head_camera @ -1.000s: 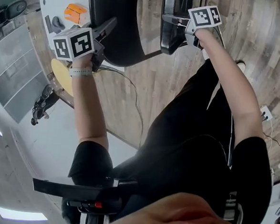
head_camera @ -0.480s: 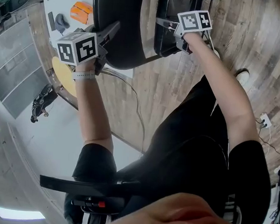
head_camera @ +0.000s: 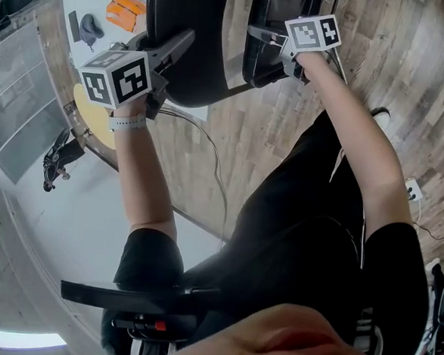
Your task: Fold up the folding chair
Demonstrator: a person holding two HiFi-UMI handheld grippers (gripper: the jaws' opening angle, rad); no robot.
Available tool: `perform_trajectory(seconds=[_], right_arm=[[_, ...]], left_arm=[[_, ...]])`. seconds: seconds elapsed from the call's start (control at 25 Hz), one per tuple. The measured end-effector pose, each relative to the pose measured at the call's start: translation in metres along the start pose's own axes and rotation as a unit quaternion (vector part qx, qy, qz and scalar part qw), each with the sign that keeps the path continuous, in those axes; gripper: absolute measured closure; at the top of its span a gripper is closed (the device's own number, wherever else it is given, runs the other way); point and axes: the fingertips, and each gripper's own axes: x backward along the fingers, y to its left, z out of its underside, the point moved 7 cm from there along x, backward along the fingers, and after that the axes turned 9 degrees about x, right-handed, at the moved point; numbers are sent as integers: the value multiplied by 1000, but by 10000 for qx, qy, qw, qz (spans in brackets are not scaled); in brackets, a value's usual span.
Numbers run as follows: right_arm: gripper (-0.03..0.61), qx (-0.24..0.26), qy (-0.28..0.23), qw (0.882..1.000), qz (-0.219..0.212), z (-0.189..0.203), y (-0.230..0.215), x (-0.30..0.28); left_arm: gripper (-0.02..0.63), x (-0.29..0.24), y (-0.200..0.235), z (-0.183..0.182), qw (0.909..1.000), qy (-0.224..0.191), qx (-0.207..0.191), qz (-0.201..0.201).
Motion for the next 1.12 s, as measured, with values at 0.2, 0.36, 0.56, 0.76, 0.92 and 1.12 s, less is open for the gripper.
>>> perform_trajectory(seconds=[0.2,0.36,0.56,0.76,0.92,1.12], right_arm=[[466,653,-20,9963,556,-7,-1,24],[456,1674,-217,9787,1171,-24,9,71],[456,3337,-711,9311,1292,-34,76,148],[456,4474,-777,8856,975,-25,159,214],[457,5110,-767,8525,787,-15,228,254],[459,5639,-659,8224,379,18,313,291]], left_arm=[[405,32,0,-5,9951,-901,-59,-391],[402,72,-25,-1,9689,-2155,-508,-1102],[403,85,-93,25,9402,-3082,-1041,-1011],[403,84,-162,66,9377,-3398,-655,-321],[403,89,-215,97,9232,-3811,-384,299],[410,91,-285,142,9206,-3814,-145,827]])
